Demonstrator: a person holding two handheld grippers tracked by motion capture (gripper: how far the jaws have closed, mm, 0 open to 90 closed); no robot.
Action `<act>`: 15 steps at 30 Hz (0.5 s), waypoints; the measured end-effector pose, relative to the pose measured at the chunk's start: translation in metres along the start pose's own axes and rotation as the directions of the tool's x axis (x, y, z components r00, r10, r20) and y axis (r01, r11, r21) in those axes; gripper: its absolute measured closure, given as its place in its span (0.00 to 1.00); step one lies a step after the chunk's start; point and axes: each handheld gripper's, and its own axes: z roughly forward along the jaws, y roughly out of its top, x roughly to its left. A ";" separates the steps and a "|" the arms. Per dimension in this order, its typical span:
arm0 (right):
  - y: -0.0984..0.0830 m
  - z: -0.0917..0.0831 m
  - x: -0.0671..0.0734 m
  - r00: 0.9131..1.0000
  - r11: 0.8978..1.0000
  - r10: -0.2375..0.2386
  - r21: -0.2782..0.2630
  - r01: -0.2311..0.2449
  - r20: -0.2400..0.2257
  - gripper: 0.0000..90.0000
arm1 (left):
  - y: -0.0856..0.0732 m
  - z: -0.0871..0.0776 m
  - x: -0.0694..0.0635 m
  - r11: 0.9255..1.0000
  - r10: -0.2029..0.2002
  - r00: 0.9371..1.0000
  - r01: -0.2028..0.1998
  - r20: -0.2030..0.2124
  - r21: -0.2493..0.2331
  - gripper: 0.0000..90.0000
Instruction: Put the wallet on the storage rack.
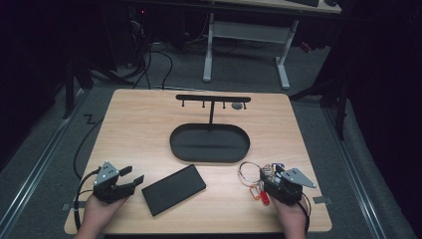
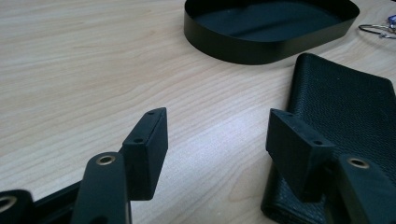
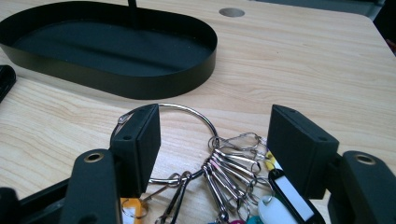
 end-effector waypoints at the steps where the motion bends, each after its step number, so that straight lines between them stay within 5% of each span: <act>1: 0.000 0.000 0.000 1.000 1.000 0.000 0.000 0.000 0.000 0.39 | 0.000 0.000 0.000 1.000 0.000 1.000 0.000 0.000 0.000 0.44; 15: 0.001 0.002 0.001 1.000 1.000 0.003 0.007 -0.003 -0.003 0.39 | 0.002 0.000 -0.002 1.000 0.000 1.000 -0.001 0.025 0.009 0.44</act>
